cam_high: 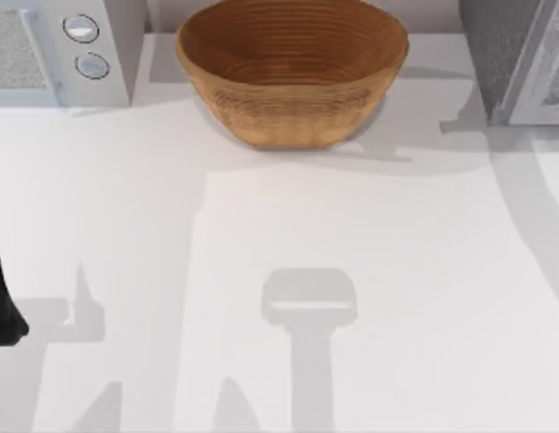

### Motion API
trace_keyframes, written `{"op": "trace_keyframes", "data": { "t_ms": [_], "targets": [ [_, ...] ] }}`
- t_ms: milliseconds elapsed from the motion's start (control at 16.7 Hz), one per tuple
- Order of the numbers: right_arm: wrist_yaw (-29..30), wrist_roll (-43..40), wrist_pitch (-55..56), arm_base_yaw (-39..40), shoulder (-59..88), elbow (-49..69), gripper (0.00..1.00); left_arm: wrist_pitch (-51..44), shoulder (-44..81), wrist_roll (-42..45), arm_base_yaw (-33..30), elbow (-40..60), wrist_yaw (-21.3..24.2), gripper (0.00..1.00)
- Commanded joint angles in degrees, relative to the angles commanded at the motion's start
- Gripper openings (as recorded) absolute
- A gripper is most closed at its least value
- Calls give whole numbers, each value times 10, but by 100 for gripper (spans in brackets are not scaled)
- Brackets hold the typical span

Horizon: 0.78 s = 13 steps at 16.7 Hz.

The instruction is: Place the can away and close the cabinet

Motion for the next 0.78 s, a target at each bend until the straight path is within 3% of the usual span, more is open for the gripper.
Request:
{"op": "trace_keyframes", "data": {
  "t_ms": [180, 780],
  "targets": [
    [5, 1, -15, 7, 45, 61, 0, 0, 0, 0, 0, 0, 0, 100],
    [3, 1, -28, 3, 87, 108, 0, 0, 0, 0, 0, 0, 0, 100]
  ]
}}
